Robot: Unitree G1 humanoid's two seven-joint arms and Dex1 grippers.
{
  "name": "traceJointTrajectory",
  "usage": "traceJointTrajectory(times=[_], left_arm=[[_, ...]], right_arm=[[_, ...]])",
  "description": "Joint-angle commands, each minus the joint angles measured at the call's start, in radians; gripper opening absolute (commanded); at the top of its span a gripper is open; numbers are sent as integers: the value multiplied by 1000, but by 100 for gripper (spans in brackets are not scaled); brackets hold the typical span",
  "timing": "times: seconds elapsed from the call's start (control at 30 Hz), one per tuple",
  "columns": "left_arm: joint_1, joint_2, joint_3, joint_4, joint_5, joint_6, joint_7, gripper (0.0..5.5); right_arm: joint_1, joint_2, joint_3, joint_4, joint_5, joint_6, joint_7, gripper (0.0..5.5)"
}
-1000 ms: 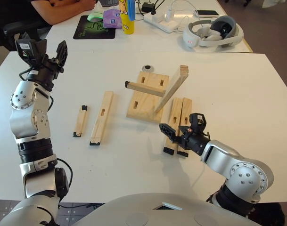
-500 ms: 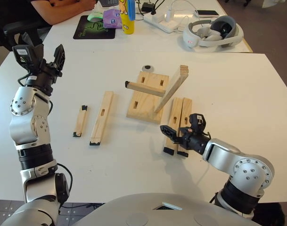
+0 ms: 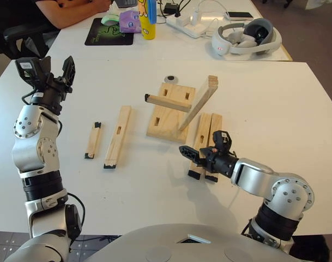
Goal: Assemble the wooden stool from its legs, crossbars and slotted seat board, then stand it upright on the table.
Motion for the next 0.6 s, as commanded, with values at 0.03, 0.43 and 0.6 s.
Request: traceJointTrajectory(times=[0.03,0.43,0.6], left_arm=[[24,-6,7,-28,1,5,15,312],[60,-27,23,-59,-1,-4,45,312],[48,-24,20,-48,1,-4,44,312]], right_arm=[[-25,-75,-1,47,57,11,-43,519],[-72,-200,58,143,218,1,-126,519],[-80,-242,139,191,343,-71,-253,519]])
